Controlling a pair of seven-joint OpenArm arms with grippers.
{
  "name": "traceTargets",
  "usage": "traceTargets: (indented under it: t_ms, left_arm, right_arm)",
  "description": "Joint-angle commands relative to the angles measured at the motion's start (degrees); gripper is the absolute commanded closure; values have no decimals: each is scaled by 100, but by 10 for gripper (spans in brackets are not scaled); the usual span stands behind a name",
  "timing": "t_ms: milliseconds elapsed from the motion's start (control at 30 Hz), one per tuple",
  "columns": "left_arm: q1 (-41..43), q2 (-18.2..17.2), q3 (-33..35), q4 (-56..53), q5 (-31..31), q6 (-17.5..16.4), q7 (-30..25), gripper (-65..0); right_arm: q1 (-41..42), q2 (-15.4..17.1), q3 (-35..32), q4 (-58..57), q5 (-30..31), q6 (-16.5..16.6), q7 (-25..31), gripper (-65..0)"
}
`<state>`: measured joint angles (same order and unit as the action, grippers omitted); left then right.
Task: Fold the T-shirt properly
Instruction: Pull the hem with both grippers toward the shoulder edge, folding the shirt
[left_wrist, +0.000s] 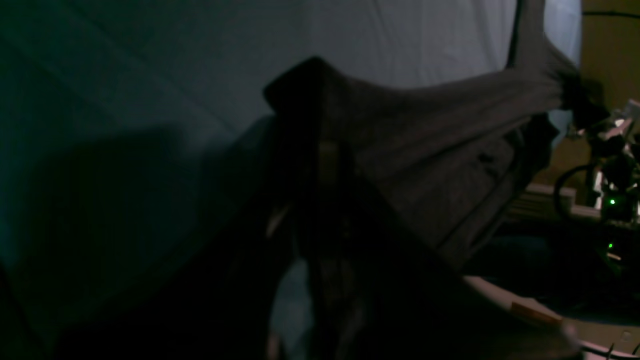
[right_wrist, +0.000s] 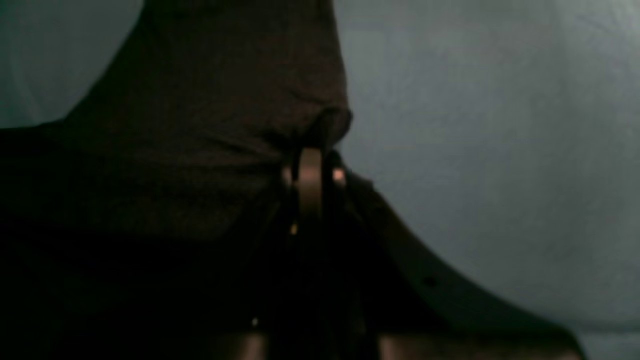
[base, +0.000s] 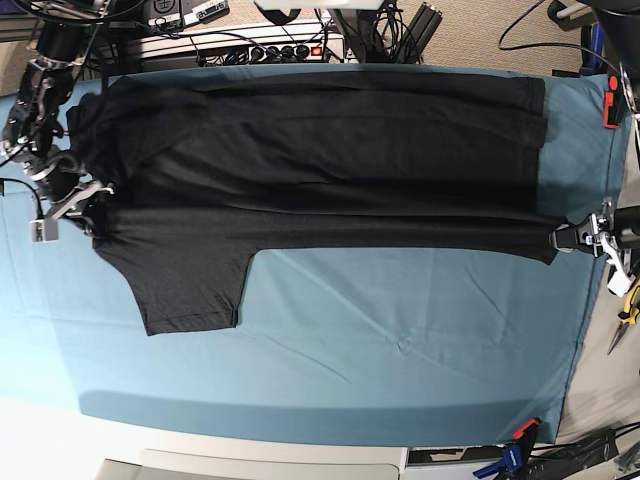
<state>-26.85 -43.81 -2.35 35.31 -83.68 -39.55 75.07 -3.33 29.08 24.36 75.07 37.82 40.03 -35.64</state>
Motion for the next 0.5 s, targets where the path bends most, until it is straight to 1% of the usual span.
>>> traceTargets:
  t_ms: [0, 167, 367, 467]
  left_arm:
    - [-138, -197, -52, 87, -132, -45, 28, 0]
    - [-138, -195, -52, 87, -132, -45, 127, 0]
    - [-87, -192, -52, 103, -132, -45, 205, 0]
    - [155, -173, -52, 428, -132, -45, 208, 0]
  right_arm:
    - [76, 162, 50, 111, 153, -3, 44, 0]
    - [55, 122, 50, 111, 660, -3, -382, 0]
    - [-103, 107, 52, 114, 809, -3, -407, 0]
    - [-212, 33, 66, 114, 920, -3, -400, 0]
